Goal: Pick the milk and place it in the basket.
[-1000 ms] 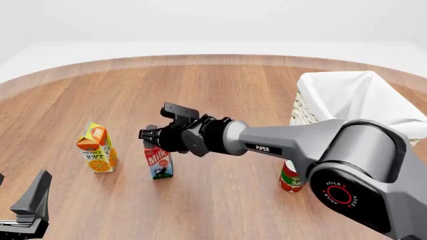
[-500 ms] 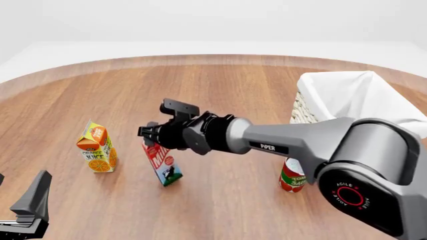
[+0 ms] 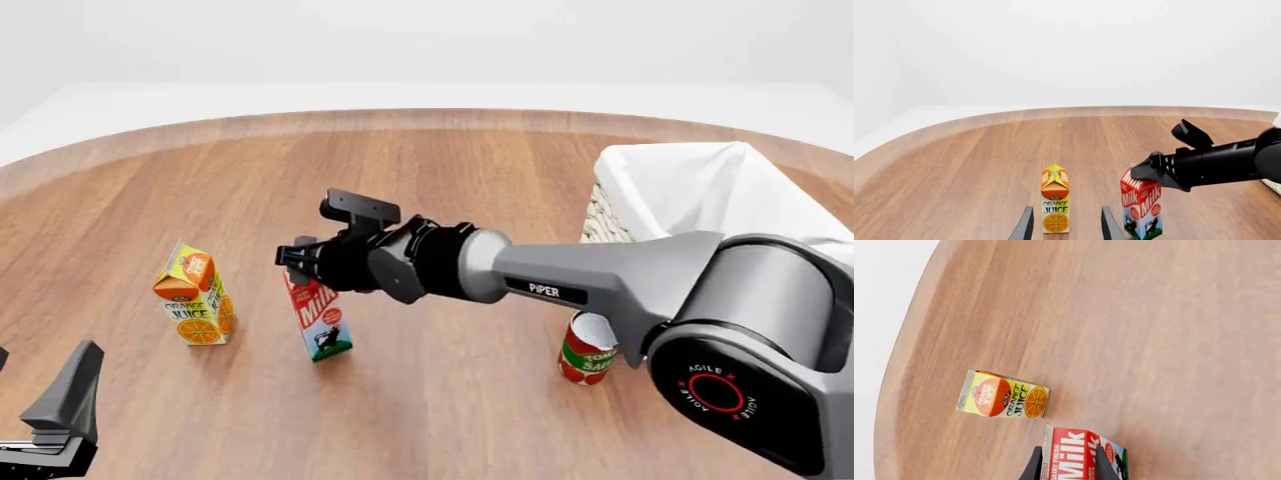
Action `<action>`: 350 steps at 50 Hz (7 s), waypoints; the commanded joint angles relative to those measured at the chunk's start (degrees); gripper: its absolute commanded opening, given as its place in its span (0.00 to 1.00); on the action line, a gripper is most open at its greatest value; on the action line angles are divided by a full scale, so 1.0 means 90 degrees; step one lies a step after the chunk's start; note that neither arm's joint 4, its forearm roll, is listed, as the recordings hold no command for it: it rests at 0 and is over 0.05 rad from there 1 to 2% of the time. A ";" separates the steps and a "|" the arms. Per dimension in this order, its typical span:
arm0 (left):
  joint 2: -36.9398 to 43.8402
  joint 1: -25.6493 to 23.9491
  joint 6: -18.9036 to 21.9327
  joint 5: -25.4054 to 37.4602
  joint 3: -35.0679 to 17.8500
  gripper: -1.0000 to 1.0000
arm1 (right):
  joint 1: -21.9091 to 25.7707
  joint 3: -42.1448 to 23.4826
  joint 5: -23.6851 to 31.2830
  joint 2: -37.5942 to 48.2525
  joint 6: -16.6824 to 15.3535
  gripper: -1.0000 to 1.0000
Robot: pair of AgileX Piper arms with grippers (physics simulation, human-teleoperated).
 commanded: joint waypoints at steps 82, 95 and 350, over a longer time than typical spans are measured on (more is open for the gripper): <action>0.0000 0.0000 0.0000 0.0000 0.0000 1.00 | -0.0878 0.0816 0.0005 -0.2538 -0.0726 0.00; 0.0000 0.0000 0.0000 0.0000 0.0000 1.00 | -0.1099 0.0948 0.0051 -0.2961 -0.0799 0.00; 0.0000 0.0000 0.0000 0.0000 0.0000 1.00 | -0.6328 0.3557 -0.0441 -0.5296 -0.1495 0.00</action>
